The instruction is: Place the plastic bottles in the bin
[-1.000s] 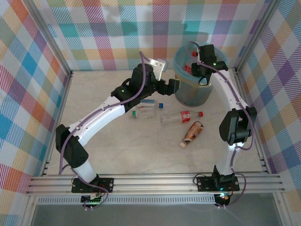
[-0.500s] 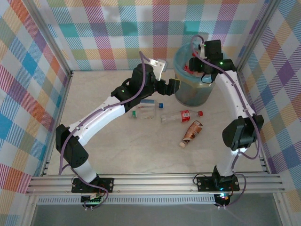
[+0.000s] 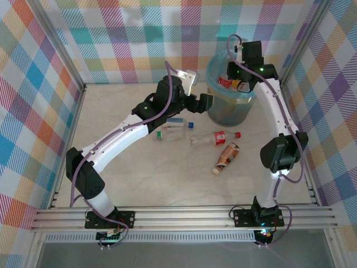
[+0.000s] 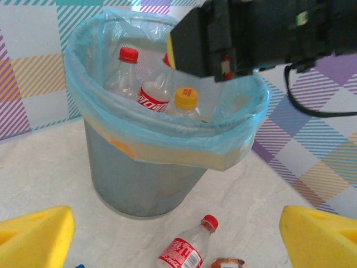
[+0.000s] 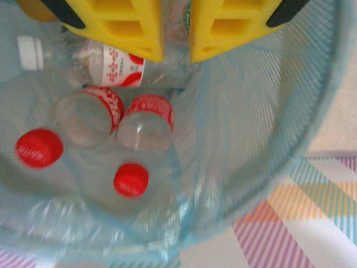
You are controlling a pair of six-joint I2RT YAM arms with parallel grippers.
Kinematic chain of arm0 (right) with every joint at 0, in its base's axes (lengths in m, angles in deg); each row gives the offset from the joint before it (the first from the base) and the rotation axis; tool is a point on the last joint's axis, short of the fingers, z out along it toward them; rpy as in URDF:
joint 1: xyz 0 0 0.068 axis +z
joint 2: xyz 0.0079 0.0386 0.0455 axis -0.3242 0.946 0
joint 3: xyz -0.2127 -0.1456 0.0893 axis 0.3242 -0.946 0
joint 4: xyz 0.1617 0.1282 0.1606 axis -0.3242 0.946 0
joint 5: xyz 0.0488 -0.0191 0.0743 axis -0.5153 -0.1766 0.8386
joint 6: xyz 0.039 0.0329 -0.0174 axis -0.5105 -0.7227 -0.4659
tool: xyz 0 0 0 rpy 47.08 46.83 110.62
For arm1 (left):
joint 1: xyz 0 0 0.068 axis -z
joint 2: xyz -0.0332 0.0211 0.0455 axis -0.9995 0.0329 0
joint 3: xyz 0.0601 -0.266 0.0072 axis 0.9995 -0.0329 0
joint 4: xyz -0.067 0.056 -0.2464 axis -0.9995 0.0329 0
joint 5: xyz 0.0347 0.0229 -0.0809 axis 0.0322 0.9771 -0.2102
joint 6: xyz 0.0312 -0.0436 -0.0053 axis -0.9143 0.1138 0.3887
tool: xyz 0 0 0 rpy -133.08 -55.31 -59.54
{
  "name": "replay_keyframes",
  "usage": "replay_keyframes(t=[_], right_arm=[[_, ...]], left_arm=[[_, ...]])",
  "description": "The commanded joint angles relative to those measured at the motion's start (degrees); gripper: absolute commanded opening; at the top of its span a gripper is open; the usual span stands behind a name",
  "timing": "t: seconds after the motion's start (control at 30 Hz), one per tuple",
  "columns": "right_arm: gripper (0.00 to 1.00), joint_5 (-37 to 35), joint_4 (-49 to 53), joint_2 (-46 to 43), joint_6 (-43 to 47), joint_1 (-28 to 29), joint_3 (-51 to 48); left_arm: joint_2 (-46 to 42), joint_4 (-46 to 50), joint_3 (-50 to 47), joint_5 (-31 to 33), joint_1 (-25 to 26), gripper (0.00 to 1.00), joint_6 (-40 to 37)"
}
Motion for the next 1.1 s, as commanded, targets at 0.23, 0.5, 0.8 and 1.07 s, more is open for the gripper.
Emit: replay_keyframes(t=[0.23,0.5,0.8,1.07], right_arm=[[0.17,4.9,1.3,4.1,-2.1,-1.4,-4.4],[0.19,6.5,5.4,6.1,-2.6,-1.5,6.6],[0.27,6.5,8.6,3.4,-5.2,-1.5,12.5],[0.33,7.8,10.1,-3.1,-7.4,-1.2,11.1]], left_arm=[[-1.2,-1.2,-2.9,-0.5,-0.7,0.93,0.5],[-1.9,-0.9,-3.3,0.1,-1.1,0.93,0.4],[-3.3,0.8,-4.4,1.6,-1.3,0.92,-2.8],[-6.0,2.1,-7.8,1.2,-1.7,0.93,-7.0]])
